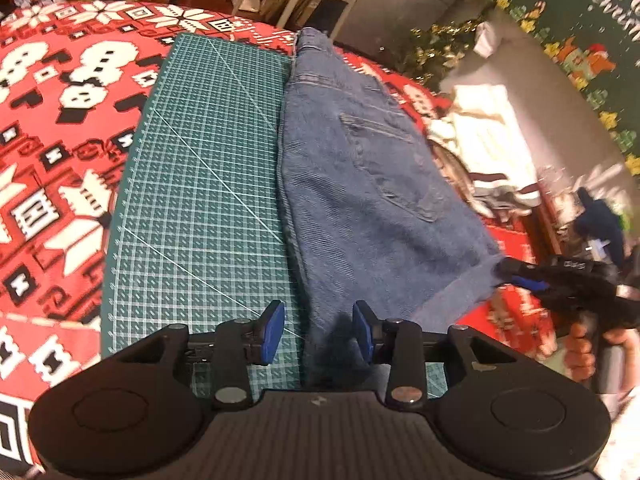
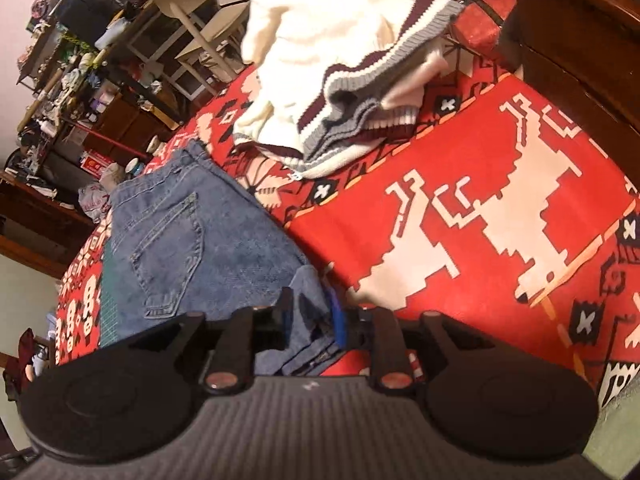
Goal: Fold clothes
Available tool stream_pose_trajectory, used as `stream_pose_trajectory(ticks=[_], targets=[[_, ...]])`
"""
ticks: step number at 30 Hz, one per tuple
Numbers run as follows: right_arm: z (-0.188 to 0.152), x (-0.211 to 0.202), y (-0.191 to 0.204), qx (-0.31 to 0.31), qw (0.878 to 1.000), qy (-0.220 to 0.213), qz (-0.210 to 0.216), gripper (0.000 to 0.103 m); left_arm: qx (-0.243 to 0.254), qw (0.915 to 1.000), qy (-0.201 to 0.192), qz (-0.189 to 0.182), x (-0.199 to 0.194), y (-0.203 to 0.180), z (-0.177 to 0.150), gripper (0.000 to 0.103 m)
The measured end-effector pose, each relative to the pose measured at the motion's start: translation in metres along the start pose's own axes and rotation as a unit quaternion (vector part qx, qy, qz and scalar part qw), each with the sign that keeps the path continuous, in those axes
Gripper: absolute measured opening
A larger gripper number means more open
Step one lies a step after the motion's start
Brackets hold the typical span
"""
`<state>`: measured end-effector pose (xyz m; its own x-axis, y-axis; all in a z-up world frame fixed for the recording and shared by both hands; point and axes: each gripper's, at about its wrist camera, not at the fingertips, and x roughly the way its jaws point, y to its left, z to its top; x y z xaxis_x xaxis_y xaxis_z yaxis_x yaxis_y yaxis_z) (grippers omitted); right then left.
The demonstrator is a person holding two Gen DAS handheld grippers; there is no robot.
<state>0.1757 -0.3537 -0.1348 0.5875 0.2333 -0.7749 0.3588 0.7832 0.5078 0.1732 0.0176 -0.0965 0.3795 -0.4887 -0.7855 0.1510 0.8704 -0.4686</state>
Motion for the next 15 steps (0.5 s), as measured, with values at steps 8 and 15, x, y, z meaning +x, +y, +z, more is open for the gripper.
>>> stream_pose_trajectory(ticks=[8,15], targets=[[-0.008,-0.012,-0.004,0.018,1.000,0.007,0.008,0.038,-0.002,0.9995,0.030,-0.013,-0.001,-0.005,-0.007,0.046],[-0.029,-0.026,0.020,-0.027,0.998,0.024,0.048,0.048,0.008,0.9968,0.068,-0.042,0.002,-0.015,-0.023,0.050]])
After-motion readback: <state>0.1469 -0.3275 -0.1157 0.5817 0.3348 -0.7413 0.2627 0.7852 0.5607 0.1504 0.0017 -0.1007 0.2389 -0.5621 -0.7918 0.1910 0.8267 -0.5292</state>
